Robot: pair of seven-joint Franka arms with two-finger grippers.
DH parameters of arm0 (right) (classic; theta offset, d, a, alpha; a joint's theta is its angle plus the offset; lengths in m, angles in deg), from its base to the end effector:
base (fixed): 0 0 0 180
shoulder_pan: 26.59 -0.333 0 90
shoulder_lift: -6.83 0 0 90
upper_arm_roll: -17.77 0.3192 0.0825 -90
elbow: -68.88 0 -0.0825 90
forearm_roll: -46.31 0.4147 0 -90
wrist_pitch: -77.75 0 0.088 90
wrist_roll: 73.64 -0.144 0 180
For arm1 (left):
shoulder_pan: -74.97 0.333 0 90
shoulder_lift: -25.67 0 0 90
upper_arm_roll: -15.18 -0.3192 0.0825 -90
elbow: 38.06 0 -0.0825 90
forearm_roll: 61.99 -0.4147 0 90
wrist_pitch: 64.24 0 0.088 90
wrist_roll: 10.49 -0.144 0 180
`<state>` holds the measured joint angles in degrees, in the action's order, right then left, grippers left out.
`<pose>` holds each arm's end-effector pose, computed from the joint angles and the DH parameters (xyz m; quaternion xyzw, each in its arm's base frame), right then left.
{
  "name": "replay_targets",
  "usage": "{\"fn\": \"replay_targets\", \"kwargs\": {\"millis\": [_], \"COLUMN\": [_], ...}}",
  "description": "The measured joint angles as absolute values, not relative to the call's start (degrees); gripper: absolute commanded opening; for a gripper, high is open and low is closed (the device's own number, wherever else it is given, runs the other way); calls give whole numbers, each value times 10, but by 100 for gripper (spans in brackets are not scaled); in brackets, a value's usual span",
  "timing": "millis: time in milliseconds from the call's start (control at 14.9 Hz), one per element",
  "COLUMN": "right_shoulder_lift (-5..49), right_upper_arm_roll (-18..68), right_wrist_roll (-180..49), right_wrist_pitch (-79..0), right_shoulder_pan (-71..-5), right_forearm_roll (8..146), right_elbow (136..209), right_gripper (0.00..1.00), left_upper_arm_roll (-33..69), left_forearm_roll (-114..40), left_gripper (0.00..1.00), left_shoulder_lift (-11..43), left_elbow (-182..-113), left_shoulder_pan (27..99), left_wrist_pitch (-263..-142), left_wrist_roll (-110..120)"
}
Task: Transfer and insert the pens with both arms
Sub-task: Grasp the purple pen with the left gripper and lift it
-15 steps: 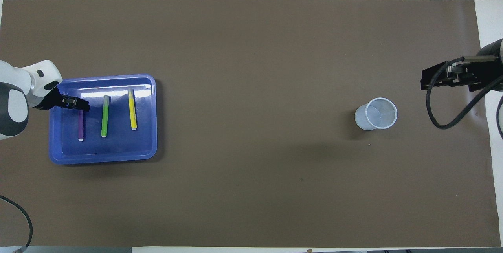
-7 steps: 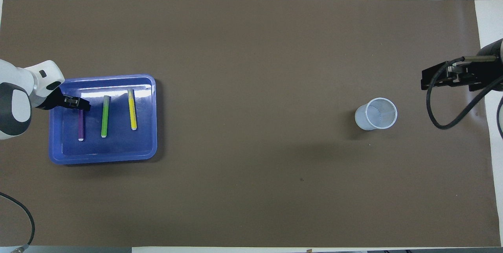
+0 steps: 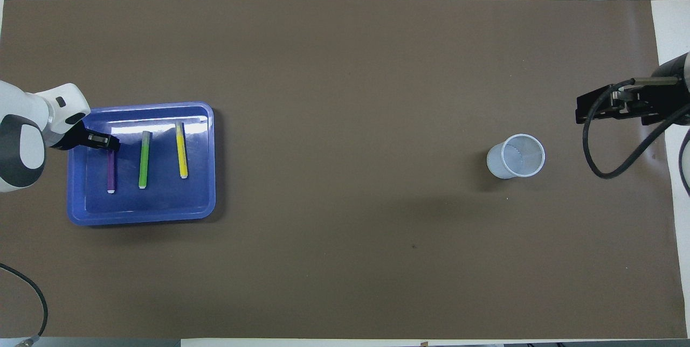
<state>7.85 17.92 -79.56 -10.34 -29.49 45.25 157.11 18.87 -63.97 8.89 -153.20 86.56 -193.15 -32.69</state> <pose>0.5861 0.0285 0.5929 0.9996 -0.0253 -0.0094 0.0100 0.6091 0.0867 0.2511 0.9906 -0.1344 -0.0260 0.0030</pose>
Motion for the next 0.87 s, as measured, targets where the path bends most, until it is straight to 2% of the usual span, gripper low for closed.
{"fn": "replay_targets", "kwargs": {"millis": [201, 872], "right_shoulder_lift": [78, 76], "right_upper_arm_roll": [180, 187], "right_wrist_roll": [-796, -796], "right_wrist_pitch": [-103, -103], "right_shoulder_pan": [-296, -298], "right_forearm_roll": [453, 453], "right_elbow": [1571, 1573], "right_gripper": [100, 100], "left_upper_arm_roll": [189, 189], "left_forearm_roll": [-640, -640], "left_gripper": [0, 0], "left_shoulder_lift": [89, 89], "left_elbow": [-1535, -1527], "left_shoulder_pan": [866, 865], "left_wrist_pitch": [-1932, -1914], "left_wrist_roll": [-321, -315]}}
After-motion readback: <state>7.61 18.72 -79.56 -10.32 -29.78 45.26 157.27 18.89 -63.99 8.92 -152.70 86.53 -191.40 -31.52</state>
